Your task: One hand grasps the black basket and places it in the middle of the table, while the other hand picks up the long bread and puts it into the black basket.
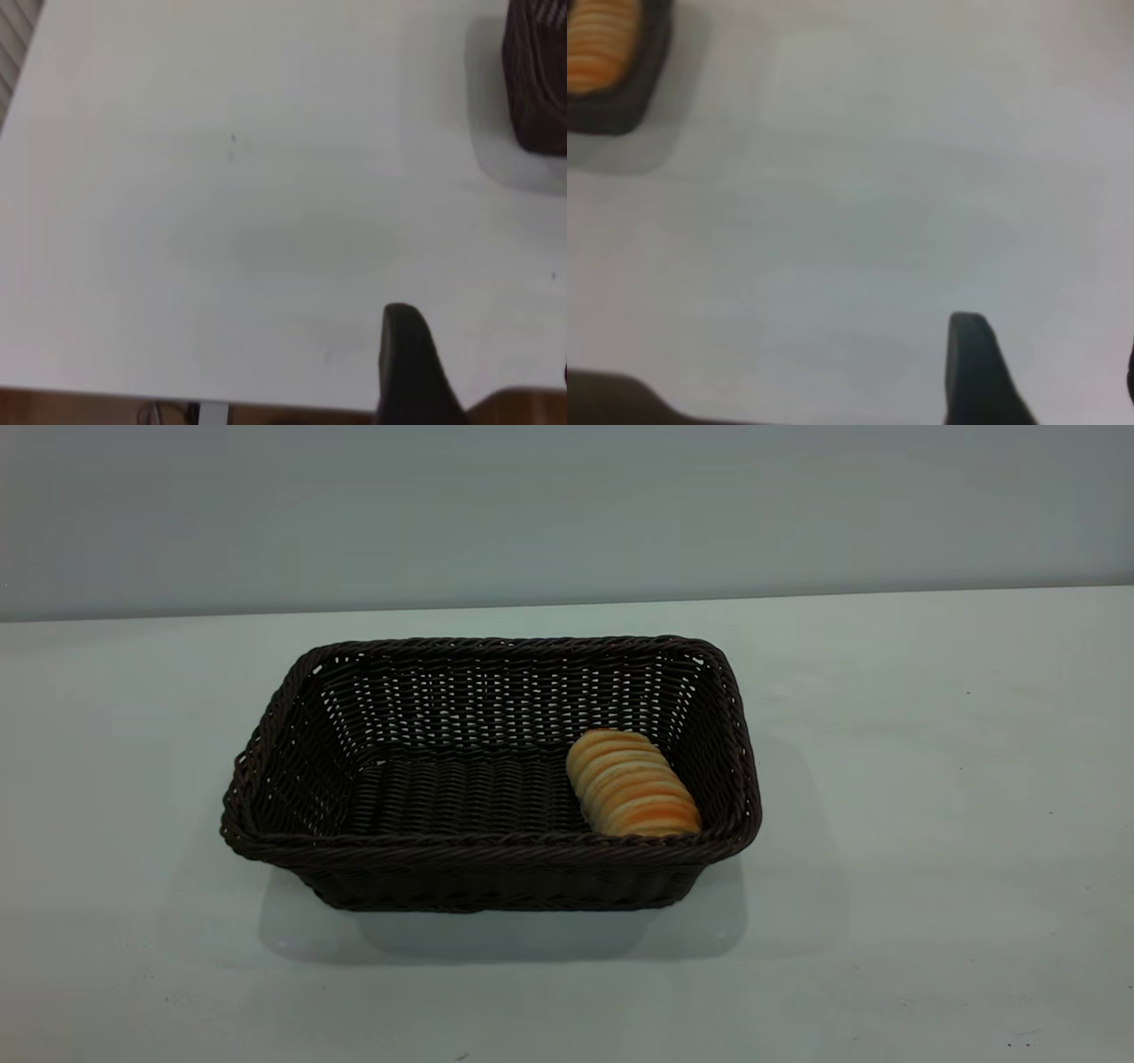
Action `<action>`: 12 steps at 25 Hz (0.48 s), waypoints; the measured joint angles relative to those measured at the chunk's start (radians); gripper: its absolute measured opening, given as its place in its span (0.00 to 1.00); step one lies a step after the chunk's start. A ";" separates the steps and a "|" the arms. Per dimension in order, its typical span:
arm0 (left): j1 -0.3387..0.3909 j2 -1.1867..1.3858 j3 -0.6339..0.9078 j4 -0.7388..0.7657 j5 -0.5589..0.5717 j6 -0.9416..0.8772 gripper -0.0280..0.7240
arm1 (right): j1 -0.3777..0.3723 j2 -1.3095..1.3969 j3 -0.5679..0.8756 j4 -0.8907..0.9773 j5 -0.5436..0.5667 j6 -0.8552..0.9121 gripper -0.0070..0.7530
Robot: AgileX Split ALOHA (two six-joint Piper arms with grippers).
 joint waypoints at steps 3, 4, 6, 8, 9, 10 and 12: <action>0.014 -0.013 0.000 0.000 0.000 0.000 0.67 | -0.018 0.000 0.000 0.000 0.000 0.000 0.48; 0.014 -0.013 0.000 0.000 0.000 0.000 0.67 | -0.019 0.000 0.000 0.000 0.000 0.000 0.47; 0.014 -0.013 0.000 0.000 0.000 0.000 0.67 | -0.020 0.000 0.000 0.000 0.000 0.000 0.45; 0.014 -0.013 0.000 0.000 0.000 0.000 0.67 | -0.020 0.000 0.000 0.001 0.000 0.000 0.43; 0.014 -0.013 0.000 0.000 0.000 0.000 0.67 | -0.020 0.000 0.000 0.001 0.000 0.000 0.42; 0.014 -0.013 0.000 0.000 0.000 0.000 0.67 | -0.020 0.000 0.000 0.001 0.000 0.000 0.41; 0.014 -0.013 0.000 0.000 0.000 0.000 0.67 | -0.020 0.000 0.000 0.001 0.000 0.000 0.38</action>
